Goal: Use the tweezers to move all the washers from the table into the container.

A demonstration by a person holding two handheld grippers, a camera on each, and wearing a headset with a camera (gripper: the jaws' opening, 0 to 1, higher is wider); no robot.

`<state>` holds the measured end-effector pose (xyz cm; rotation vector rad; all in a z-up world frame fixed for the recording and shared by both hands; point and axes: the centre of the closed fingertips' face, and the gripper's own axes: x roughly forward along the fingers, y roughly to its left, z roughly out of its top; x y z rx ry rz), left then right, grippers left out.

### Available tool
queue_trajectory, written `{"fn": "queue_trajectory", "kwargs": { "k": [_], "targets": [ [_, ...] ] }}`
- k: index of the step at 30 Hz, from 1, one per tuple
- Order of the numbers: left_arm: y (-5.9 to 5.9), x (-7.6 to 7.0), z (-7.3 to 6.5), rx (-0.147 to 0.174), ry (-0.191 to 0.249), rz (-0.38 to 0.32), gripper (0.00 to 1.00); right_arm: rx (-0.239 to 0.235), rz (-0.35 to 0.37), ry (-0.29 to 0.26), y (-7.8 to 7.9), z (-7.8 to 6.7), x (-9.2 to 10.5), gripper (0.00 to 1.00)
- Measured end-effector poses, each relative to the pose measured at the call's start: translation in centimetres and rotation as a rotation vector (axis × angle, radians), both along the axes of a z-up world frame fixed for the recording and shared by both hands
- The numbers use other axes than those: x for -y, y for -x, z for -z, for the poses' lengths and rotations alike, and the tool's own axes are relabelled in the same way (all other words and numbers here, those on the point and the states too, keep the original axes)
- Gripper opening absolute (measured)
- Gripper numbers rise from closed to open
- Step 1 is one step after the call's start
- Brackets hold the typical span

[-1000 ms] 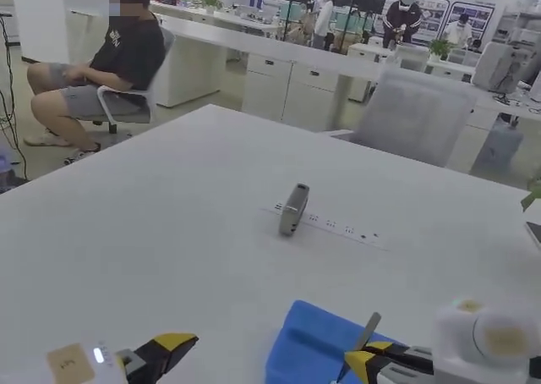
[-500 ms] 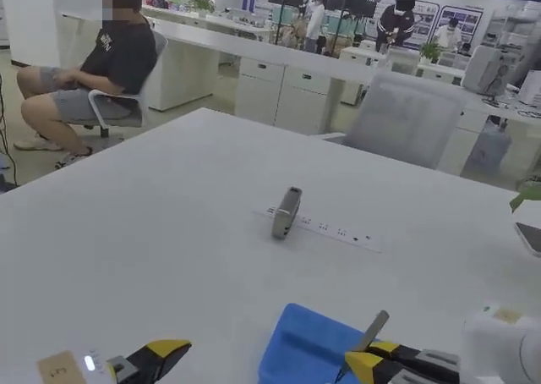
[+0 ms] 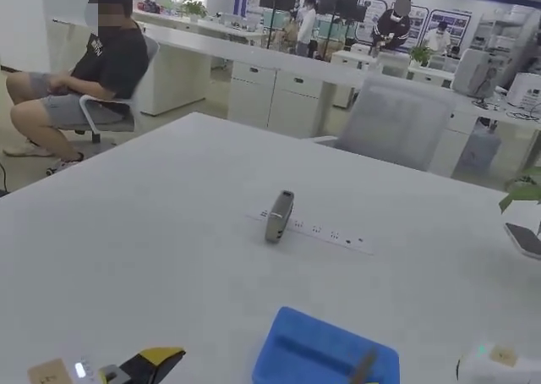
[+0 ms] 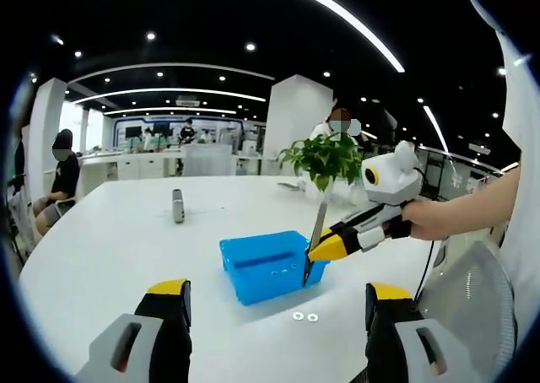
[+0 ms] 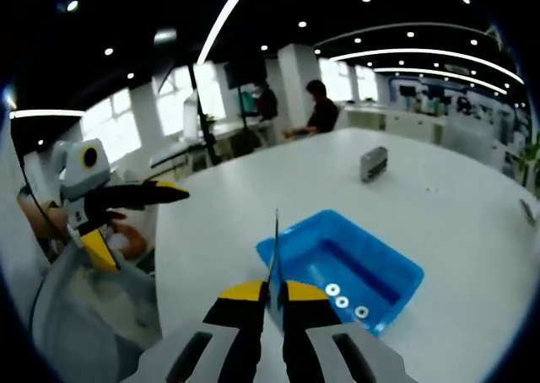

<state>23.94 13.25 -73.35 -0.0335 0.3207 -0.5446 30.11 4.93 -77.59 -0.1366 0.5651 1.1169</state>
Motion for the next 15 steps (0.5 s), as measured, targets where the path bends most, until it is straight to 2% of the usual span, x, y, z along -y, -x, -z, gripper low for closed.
{"fn": "queue_trajectory", "kwargs": {
  "k": [9, 15],
  "targets": [
    [0.0, -0.1, 0.0, 0.000, 0.002, -0.004, 0.86, -0.087, -0.028, 0.023, 2.0, 2.8, -0.2, 0.04],
    [0.0, -0.1, 0.0, -0.001, 0.001, -0.005, 0.86, -0.095, -0.044, 0.053, 2.3, 3.7, 0.1, 0.04]
  ]
}}
